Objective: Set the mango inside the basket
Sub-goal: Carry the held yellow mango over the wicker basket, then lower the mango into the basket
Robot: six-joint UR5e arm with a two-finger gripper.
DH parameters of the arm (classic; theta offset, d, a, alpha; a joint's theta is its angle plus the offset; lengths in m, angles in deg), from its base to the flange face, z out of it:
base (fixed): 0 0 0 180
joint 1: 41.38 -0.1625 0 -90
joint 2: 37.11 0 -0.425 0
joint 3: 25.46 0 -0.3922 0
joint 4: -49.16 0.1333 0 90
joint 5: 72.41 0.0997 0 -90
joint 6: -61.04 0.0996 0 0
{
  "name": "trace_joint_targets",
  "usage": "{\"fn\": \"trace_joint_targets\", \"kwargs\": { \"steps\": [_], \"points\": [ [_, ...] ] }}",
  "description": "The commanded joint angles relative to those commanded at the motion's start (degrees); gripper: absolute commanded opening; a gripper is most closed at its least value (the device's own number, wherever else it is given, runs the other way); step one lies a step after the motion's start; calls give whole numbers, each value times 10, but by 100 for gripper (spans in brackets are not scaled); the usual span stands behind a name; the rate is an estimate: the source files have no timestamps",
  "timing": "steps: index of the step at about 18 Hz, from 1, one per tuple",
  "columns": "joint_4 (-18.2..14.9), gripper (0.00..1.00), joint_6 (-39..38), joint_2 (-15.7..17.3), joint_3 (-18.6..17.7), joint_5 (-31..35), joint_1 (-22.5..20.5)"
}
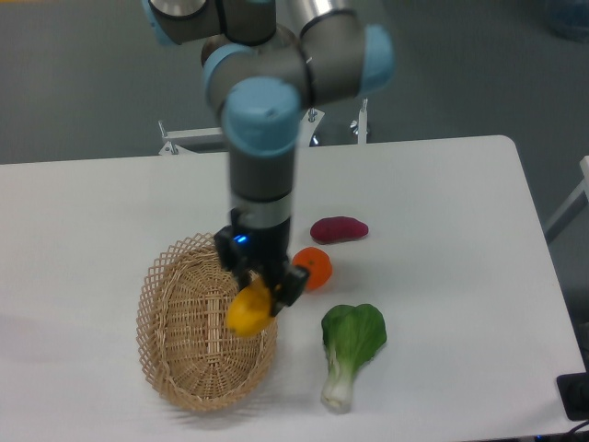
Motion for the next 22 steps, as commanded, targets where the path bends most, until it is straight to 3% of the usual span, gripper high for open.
{"fn": "trace_joint_targets", "kwargs": {
  "steps": [3,7,10,22],
  "points": [
    [20,51,-27,-25,-11,7,24],
    [20,51,-11,-47,-20,38,55],
    [21,51,45,-50,-34,40,58],
    [32,54,53,-79,-31,41,66]
  ]
}}
